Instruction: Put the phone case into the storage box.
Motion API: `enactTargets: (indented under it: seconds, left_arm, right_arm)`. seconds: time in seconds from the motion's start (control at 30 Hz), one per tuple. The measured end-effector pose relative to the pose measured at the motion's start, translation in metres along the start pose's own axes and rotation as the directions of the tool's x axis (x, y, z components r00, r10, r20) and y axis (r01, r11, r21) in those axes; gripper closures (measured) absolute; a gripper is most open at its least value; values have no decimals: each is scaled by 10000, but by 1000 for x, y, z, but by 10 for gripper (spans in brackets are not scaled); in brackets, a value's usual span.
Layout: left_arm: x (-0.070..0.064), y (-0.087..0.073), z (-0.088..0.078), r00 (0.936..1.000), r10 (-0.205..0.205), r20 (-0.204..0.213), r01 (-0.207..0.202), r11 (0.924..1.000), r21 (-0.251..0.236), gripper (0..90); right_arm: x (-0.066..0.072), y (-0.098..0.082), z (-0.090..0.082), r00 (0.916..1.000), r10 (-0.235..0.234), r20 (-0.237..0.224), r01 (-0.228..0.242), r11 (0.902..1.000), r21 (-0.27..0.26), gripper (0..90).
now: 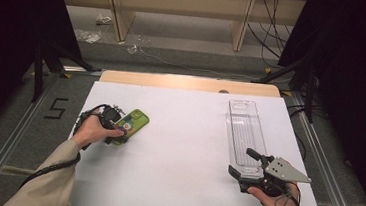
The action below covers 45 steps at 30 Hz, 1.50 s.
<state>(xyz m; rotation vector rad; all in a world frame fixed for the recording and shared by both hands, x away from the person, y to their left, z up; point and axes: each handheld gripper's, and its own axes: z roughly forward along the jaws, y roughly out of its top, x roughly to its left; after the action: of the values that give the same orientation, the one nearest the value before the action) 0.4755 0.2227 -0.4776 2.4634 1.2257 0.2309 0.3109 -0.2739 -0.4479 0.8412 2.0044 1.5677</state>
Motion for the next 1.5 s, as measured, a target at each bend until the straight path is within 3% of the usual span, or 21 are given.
enactTargets:
  seconds: [1.0,1.5]
  left_arm:
    - [-2,-4,-3,10000,-2,-42,1,9998,-185,161]
    - [-13,-4,-18,9999,59,-123,-73,9933,-1156,161]
  right_arm:
    - [0,1,-1,10000,5,30,-5,10000,-44,156]
    - [0,1,-1,10000,19,63,-18,10000,-50,156]
